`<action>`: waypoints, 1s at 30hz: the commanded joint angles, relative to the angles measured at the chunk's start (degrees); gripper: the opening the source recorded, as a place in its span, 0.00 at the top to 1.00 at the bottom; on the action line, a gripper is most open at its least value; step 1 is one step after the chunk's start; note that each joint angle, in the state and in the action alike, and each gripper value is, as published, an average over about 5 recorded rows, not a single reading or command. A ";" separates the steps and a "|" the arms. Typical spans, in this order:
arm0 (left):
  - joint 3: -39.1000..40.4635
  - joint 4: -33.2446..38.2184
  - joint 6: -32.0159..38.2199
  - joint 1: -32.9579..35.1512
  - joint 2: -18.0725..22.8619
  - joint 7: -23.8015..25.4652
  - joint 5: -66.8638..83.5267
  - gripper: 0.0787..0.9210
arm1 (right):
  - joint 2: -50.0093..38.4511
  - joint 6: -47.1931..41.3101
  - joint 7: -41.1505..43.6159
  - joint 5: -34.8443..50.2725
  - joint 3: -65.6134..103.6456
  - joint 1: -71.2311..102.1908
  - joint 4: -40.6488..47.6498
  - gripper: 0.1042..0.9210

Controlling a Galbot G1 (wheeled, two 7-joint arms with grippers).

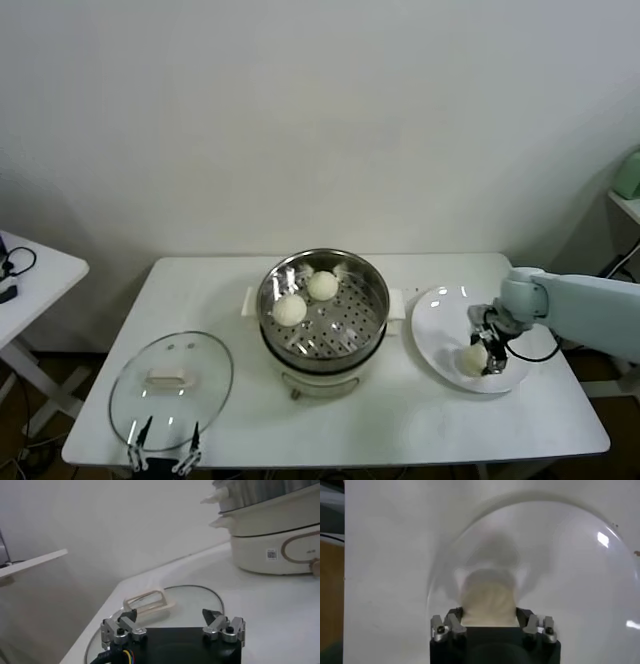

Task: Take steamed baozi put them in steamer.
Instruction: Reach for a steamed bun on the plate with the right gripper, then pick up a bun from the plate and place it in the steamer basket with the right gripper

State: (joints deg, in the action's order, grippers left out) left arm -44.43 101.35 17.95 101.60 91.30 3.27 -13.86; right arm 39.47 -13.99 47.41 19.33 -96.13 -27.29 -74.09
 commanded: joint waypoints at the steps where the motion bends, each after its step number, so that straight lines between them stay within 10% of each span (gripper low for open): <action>1: 0.32 0.27 -0.09 0.16 -0.07 -0.02 -0.26 0.12 | 0.15 2.37 2.82 2.73 -7.94 -16.55 -5.18 0.29; 17: 2.28 0.45 0.36 1.07 -0.05 -0.80 -1.64 0.12 | 15.79 18.61 15.63 15.58 -7.26 -47.04 -17.42 0.32; 30: 2.05 -0.97 0.99 -0.11 0.08 -1.09 -1.24 0.12 | 34.52 25.28 9.13 -5.47 5.45 -29.24 -18.85 0.33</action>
State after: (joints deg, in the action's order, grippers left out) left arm -42.50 100.97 18.88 102.05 91.29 2.17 -15.26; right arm 61.99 6.25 58.26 23.40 -96.76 -62.95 -90.57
